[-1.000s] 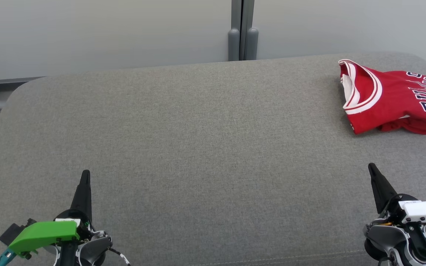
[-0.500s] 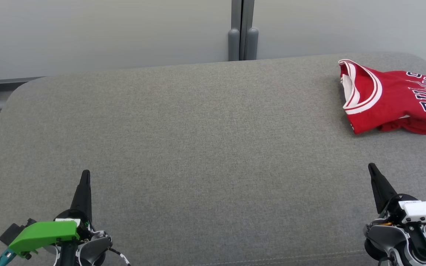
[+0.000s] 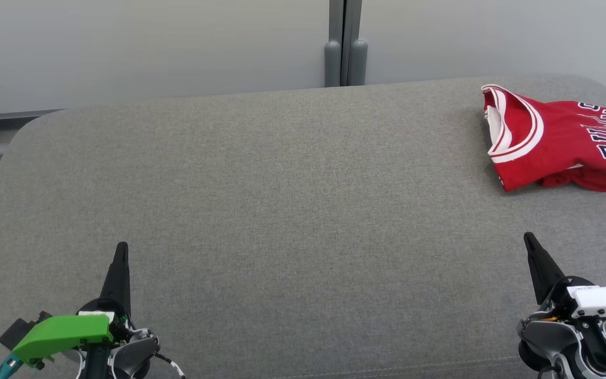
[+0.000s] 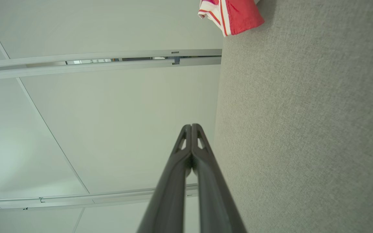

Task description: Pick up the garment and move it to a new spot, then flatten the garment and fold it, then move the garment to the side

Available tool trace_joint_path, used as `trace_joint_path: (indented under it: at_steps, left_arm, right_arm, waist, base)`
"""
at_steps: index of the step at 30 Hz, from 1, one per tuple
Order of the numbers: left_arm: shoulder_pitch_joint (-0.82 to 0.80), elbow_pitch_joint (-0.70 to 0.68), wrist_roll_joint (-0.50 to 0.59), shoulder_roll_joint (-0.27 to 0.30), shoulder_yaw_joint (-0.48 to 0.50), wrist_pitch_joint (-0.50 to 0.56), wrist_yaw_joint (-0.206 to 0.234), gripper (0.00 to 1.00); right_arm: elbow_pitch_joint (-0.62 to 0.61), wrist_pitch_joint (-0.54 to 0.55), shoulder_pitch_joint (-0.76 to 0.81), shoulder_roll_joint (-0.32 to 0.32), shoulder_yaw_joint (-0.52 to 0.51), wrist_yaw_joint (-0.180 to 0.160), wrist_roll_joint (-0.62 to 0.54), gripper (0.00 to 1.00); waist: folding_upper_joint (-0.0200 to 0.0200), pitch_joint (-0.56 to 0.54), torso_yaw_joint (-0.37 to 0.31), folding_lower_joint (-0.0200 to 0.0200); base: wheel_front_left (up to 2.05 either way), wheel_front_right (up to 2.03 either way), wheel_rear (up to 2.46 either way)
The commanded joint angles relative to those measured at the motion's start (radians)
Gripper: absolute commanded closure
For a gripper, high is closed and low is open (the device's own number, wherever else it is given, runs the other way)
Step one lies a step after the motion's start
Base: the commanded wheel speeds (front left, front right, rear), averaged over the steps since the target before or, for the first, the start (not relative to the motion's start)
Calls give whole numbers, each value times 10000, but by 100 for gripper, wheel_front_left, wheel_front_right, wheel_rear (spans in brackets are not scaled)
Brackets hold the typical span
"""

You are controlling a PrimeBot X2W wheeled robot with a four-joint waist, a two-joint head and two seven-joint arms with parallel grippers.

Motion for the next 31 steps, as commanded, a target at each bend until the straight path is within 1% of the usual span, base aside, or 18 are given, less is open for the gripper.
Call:
trace_joint_path:
  at_steps: [1,31]
  left_arm:
    - [-155,-14,-48,-3,47,27,-41,100]
    - [-155,-16,-45,-6,49,30,-41,100]
  right_arm:
    - [29,29,-45,-45,-29,4,56,100]
    - [28,29,-45,-45,-28,4,56,100]
  waist:
    - [0,0,0,0]
    - [0,0,0,0]
  base:
    - [0,0,0]
    - [0,0,0]
